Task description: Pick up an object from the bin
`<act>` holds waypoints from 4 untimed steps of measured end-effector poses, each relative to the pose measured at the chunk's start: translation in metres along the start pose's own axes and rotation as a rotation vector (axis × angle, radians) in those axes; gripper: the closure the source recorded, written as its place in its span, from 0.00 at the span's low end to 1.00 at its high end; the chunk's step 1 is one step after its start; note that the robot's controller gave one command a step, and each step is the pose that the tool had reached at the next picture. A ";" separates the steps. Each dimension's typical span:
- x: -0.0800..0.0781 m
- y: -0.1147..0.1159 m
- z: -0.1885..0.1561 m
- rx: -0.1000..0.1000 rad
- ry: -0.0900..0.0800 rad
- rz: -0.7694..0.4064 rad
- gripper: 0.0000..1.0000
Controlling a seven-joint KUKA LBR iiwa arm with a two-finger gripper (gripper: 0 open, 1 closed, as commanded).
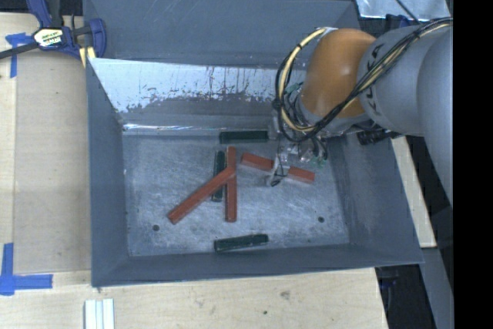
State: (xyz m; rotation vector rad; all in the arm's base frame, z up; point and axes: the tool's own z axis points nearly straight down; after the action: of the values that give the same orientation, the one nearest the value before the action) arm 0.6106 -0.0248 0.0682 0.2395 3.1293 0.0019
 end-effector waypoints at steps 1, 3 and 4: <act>0.023 0.004 -0.034 0.001 0.000 -0.007 0.00; 0.042 0.002 -0.001 0.002 0.005 0.283 0.00; 0.041 0.002 -0.001 0.002 0.003 0.280 0.00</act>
Offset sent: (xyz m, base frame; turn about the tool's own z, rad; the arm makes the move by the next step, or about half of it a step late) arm -0.0231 0.0077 0.0318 -0.0058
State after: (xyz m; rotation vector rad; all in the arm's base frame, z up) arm 0.5699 -0.0167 0.0694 0.6748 3.0688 -0.0006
